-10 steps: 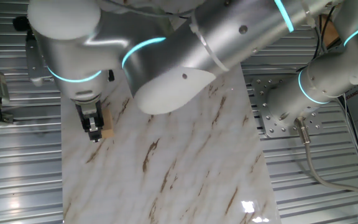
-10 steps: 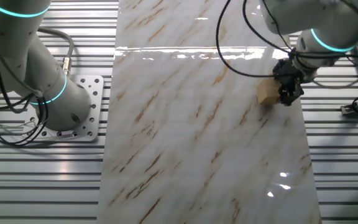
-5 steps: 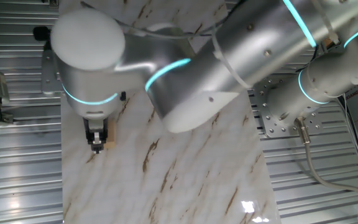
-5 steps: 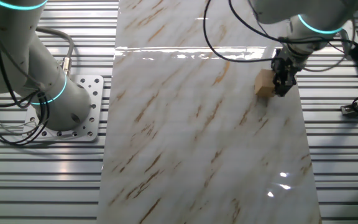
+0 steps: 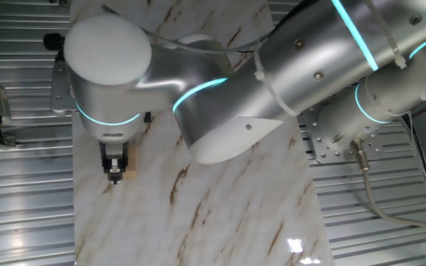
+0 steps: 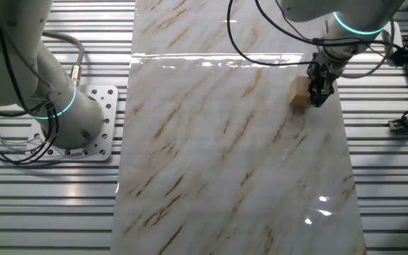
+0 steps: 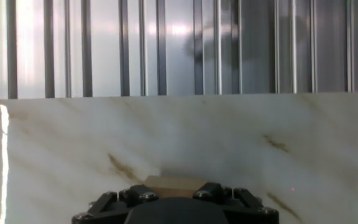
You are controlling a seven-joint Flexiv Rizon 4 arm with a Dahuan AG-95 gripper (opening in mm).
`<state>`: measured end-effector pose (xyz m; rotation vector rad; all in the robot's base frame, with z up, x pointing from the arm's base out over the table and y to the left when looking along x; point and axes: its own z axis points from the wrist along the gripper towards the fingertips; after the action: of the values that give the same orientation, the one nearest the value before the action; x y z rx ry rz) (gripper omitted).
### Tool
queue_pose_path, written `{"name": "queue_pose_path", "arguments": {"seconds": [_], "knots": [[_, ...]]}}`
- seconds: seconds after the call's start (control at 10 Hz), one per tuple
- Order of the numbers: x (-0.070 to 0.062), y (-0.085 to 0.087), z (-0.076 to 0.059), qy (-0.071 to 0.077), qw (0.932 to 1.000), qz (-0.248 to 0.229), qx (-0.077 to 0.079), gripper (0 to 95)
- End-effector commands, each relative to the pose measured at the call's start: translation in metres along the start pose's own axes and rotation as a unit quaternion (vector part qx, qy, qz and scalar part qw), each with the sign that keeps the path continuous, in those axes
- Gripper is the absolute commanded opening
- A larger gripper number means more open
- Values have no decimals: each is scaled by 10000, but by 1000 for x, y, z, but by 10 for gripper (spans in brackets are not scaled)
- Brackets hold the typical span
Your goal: Pick up the small block on the left and move it to the right
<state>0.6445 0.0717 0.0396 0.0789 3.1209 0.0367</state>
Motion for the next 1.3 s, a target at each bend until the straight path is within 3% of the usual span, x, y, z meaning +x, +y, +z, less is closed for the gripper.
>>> {"name": "queue_pose_path", "arguments": {"seconds": [0.1,1.3], "knots": [[1,0,-1,-11,10000,18,16,0],[2,-1,6,-132,9998,13,117,0]]}}
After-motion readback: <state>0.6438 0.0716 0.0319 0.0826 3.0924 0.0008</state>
